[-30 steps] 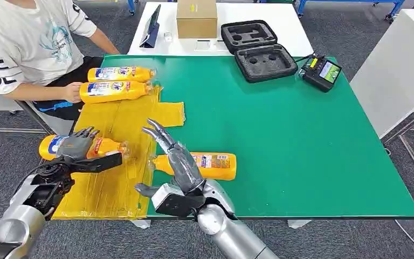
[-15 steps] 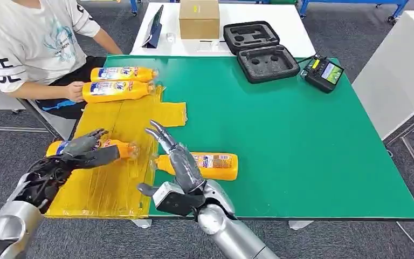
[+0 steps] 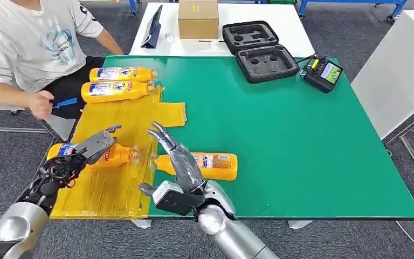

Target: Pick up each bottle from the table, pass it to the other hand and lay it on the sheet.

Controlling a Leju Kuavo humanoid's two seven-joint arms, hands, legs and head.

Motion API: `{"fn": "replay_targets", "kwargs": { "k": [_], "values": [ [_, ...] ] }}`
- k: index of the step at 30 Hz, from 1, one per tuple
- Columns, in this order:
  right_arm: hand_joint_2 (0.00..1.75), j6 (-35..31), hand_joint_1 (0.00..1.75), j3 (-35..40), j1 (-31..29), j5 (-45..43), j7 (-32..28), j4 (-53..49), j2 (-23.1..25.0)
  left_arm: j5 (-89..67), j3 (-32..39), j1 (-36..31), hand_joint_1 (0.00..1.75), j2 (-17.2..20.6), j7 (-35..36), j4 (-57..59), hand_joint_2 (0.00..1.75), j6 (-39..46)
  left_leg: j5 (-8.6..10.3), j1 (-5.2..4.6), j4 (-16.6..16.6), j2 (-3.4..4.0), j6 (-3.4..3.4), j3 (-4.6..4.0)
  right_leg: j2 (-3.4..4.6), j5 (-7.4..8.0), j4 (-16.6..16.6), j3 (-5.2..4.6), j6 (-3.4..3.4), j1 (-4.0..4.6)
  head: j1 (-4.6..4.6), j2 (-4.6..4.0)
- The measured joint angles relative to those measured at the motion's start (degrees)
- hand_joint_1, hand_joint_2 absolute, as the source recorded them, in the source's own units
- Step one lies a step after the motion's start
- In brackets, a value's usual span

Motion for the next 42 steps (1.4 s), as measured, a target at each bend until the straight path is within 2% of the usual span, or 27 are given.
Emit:
{"fn": "replay_targets", "kwargs": {
  "k": [2, 3, 5, 7, 10, 14, 25, 42],
  "values": [
    [1.75, -0.85, 0.00, 0.00, 0.01, 2.32, 1.48, -0.02, -0.15, 0.15, 0.20, 1.37, 0.00, -1.04, -0.96, -1.36, 0.00, 11.25, 0.01, 0.02, 0.00, 0.00, 0.00, -0.09, 0.01, 0.01, 0.00, -0.09, -0.01, 0.01, 0.02, 0.00],
    [1.75, -1.58, 0.00, 0.00, 0.05, 4.64, 2.98, -0.18, -0.20, -0.16, 0.44, 2.38, 0.00, -1.57, -1.44, -2.28, 1.75, 19.13, 0.01, 0.06, 0.01, 0.05, -0.01, -0.18, 0.05, 0.03, 0.01, -0.19, -0.01, 0.02, 0.00, 0.00],
    [1.75, -3.35, 0.00, 0.07, -0.02, 12.21, 8.06, -0.61, -0.48, -0.18, 1.14, 3.65, 0.00, -2.51, -2.93, -4.92, 1.75, 33.79, 0.04, 0.08, 0.01, 0.07, -0.03, -0.32, 0.10, 0.05, 0.01, -0.29, -0.01, 0.02, 0.02, 0.00],
    [1.75, -2.95, 0.00, 0.31, -0.38, 23.19, 17.50, -0.85, -1.01, 1.44, 2.32, 5.26, 0.00, -3.19, -4.98, -8.77, 1.75, 43.56, 0.04, 0.07, 0.01, 0.06, -0.03, -0.33, 0.10, 0.05, 0.01, -0.29, 0.00, 0.02, 0.00, 0.00],
    [1.75, 2.30, 0.00, 0.33, -1.41, 33.29, 28.25, -0.81, -1.79, 3.91, 4.07, 8.49, 0.00, -3.76, -5.90, -14.69, 1.75, 47.83, 0.02, 0.08, 0.01, 0.07, -0.03, -0.41, 0.13, 0.03, 0.01, -0.40, 0.00, 0.02, 0.02, 0.00],
    [1.75, 8.42, 0.00, -0.09, -4.09, 37.29, 35.52, 1.60, -2.58, 5.97, 6.08, 11.08, 0.00, -4.35, -7.69, -20.29, 1.75, 50.33, 0.03, 0.07, 0.02, 0.06, -0.03, -0.55, 0.12, 0.04, 0.01, -0.53, 0.00, 0.02, 0.00, 0.00],
    [1.75, 10.51, 0.00, -2.38, -8.02, 37.46, 38.97, 8.92, -3.23, 7.71, 7.74, 13.84, 0.00, -5.14, -8.37, -26.34, 1.75, 51.46, 0.02, 0.07, 0.02, 0.05, -0.03, -0.57, 0.12, 0.04, 0.01, -0.56, 0.00, 0.02, 0.00, 0.00],
    [1.75, 14.00, 0.00, -4.22, -9.61, 34.60, 38.60, 17.72, -3.52, 9.15, 7.71, 15.67, 0.00, -5.70, -8.08, -28.61, 1.75, 51.94, 0.02, 0.07, 0.02, 0.05, -0.03, -0.59, 0.12, 0.04, 0.01, -0.58, 0.00, 0.02, 0.02, 0.00]
  ]
}}
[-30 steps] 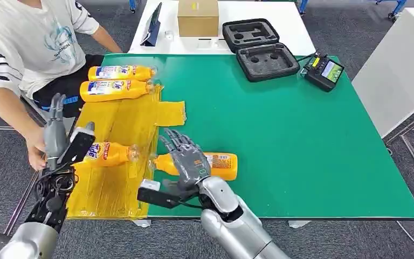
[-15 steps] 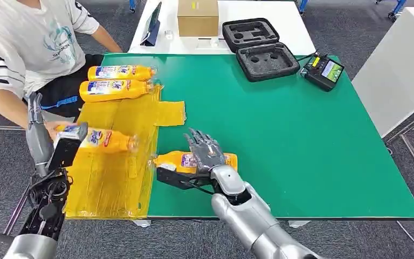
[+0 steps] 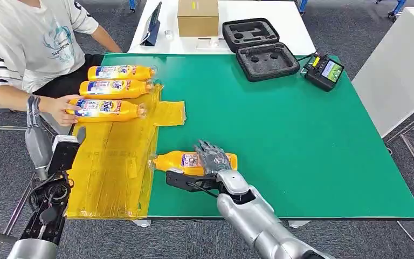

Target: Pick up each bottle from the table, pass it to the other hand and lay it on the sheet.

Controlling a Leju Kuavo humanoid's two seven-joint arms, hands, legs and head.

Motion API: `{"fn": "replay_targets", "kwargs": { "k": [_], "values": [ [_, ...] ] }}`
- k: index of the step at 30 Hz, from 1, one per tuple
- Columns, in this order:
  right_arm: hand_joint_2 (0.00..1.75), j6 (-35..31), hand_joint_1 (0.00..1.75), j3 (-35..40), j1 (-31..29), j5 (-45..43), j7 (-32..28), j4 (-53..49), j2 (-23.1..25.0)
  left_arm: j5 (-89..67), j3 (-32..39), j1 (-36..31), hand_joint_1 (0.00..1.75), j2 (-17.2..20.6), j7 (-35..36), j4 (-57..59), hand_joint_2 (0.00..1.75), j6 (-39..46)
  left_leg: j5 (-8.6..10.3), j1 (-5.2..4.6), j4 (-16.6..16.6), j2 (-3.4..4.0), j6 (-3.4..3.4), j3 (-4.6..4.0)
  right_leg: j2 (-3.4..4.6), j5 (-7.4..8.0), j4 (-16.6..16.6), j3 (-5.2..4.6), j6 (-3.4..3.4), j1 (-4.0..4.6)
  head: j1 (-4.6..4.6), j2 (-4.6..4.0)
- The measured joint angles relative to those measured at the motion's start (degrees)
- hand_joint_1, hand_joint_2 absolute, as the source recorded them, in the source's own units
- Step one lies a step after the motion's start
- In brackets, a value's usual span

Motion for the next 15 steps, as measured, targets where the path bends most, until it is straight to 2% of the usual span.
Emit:
{"fn": "replay_targets", "kwargs": {
  "k": [10, 11, 12, 13, 15],
  "values": [
    [1.75, 1.67, 0.02, -0.33, -1.92, -2.85, -1.01, 4.57, -0.31, 2.38, -0.07, 0.10, 0.00, 0.00, -0.31, 0.02, 1.75, 0.50, 0.00, 0.00, 0.00, 0.00, 0.00, 0.01, 0.00, 0.00, 0.00, 0.02, 0.00, 0.00, -0.02, 0.00],
    [1.75, 1.67, 0.61, -0.33, -2.11, -3.00, -1.09, 5.01, -0.35, 2.60, -0.07, 0.18, 0.00, 0.00, -0.31, 0.02, 1.75, 0.50, 0.00, 0.00, 0.00, 0.00, 0.00, 0.01, 0.00, 0.00, -0.01, 0.01, 0.00, 0.00, -0.02, 0.00],
    [1.75, 1.73, 1.66, -0.33, -2.30, -3.09, -1.18, 5.27, -0.39, 2.73, -0.09, 0.26, 0.00, 0.00, -0.31, 0.02, 1.75, 0.50, 0.00, 0.00, 0.00, 0.00, 0.00, 0.01, 0.00, 0.00, -0.01, 0.02, 0.00, 0.00, -0.02, 0.00],
    [1.75, 1.87, 1.75, -0.33, -2.51, -3.22, -1.27, 5.62, -0.42, 2.73, -0.09, 0.34, 0.00, 0.00, -0.31, 0.02, 1.75, 0.50, 0.00, 0.00, 0.00, 0.00, 0.00, 0.02, 0.00, 0.00, -0.01, 0.02, 0.00, 0.00, -0.02, 0.00],
    [1.75, 2.28, 1.75, -0.35, -2.88, -3.57, -1.68, 6.16, -0.48, 2.76, -0.11, 0.47, 0.00, 0.00, -0.31, 0.02, 1.75, 0.46, 0.00, 0.00, 0.00, 0.00, 0.00, 0.04, 0.00, 0.00, -0.01, 0.03, 0.00, 0.00, -0.02, 0.00]
  ]
}}
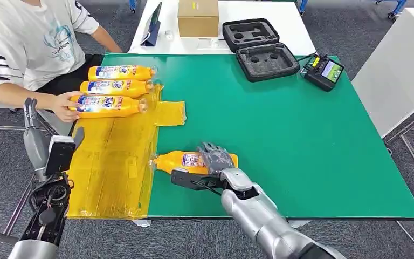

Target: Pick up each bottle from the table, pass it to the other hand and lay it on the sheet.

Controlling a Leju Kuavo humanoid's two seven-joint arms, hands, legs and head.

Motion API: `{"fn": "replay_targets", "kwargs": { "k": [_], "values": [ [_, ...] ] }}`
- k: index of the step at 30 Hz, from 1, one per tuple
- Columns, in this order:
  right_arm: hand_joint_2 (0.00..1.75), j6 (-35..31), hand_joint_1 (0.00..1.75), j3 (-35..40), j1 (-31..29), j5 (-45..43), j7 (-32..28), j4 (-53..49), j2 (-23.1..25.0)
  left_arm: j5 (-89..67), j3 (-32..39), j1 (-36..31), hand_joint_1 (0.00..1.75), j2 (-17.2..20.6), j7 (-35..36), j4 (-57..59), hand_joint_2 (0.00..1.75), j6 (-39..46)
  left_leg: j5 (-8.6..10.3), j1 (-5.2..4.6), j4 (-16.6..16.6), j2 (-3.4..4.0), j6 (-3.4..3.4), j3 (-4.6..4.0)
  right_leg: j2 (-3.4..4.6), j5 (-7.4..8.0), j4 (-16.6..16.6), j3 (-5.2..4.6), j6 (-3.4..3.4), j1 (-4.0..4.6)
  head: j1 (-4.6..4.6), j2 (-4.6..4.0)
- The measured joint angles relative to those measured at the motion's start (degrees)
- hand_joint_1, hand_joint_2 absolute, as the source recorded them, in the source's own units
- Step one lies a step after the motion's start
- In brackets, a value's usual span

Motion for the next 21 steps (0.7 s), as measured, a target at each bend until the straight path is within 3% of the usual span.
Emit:
{"fn": "replay_targets", "kwargs": {
  "k": [13, 21],
  "values": [
    [1.75, 0.85, 1.75, -0.07, -1.45, -3.44, -4.47, 1.71, -0.31, 0.81, -0.04, 0.37, 0.00, 0.00, 0.24, 0.00, 1.75, -0.66, 0.00, 0.00, 0.00, 0.01, 0.00, 0.15, 0.01, 0.00, 0.00, 0.14, 0.00, 0.00, 0.00, 0.00],
    [1.75, -2.51, 1.75, -2.05, 2.73, -22.07, -28.14, -3.31, 0.13, 9.77, -0.22, 1.96, 0.00, -0.55, 1.77, -1.70, 1.75, -10.56, -0.02, 0.01, 0.00, 0.24, -0.01, 0.04, 0.16, 0.00, 0.01, 0.01, 0.00, 0.01, -0.04, 0.00]
  ]
}}
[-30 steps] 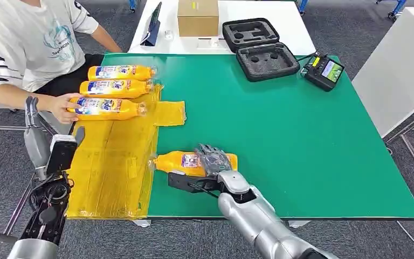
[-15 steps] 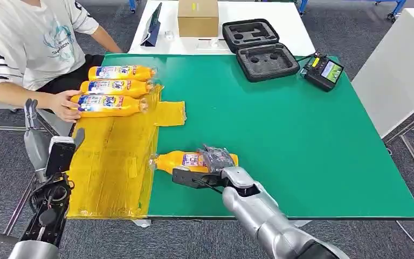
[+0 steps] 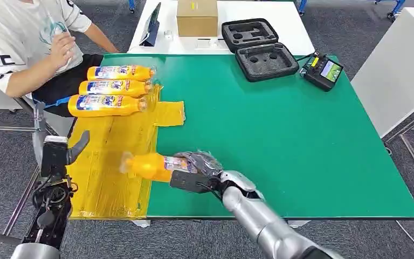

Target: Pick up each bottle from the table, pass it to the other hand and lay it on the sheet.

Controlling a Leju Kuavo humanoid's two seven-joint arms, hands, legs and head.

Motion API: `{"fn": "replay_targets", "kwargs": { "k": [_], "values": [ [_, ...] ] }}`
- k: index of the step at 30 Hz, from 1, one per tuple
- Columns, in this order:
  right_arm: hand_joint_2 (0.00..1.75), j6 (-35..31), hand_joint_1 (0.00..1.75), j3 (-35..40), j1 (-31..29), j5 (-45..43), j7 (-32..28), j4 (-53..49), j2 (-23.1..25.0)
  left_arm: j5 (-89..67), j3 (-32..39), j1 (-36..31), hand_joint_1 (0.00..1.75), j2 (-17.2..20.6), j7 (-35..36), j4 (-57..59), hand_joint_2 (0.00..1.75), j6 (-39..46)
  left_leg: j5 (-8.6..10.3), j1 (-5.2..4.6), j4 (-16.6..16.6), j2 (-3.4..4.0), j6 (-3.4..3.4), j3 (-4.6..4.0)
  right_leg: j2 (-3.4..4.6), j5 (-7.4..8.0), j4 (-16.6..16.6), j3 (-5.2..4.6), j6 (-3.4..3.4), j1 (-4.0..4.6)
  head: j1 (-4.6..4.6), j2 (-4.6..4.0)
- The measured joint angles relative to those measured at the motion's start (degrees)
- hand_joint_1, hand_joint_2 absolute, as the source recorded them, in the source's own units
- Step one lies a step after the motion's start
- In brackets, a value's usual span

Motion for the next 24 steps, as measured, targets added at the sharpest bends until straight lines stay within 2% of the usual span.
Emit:
{"fn": "replay_targets", "kwargs": {
  "k": [1, 7, 14, 24],
  "values": [
    [1.75, -2.23, 1.75, -1.14, 0.81, -3.87, -3.08, -2.93, 0.44, 5.06, -0.02, 0.84, 0.00, -0.33, 1.28, -0.97, 1.75, -4.88, 0.00, 0.00, 0.00, 0.01, 0.00, -0.05, 0.00, 0.00, 0.00, -0.07, 0.00, 0.01, 0.04, 0.00],
    [1.75, -11.99, 1.75, -2.80, 4.36, -17.68, -14.20, -11.56, 1.16, 21.89, -1.25, 3.74, 0.00, -1.14, 6.27, -2.98, 1.75, -21.53, -0.01, -0.03, 0.00, 0.01, 0.00, -0.16, 0.00, -0.01, 0.00, -0.17, 0.00, 0.00, 0.04, 0.00],
    [1.75, -20.67, 1.75, -3.22, 8.11, -24.82, -15.14, -19.13, 1.12, 27.62, -4.72, 3.60, 0.00, -1.29, 8.81, -3.48, 1.75, -27.69, -0.01, -0.05, 0.00, 0.01, 0.01, -0.18, 0.00, 0.00, -0.01, -0.19, 0.00, -0.02, 0.06, 0.00],
    [1.75, -20.06, 1.75, -3.57, 9.55, -26.70, -15.19, -19.27, 0.79, 33.33, -9.49, 2.65, 0.00, -1.31, 12.01, -4.71, 1.75, -37.31, -0.01, -0.03, 0.00, 0.01, 0.01, -0.19, 0.00, 0.00, 0.00, -0.20, 0.00, -0.01, 0.04, 0.00]
  ]
}}
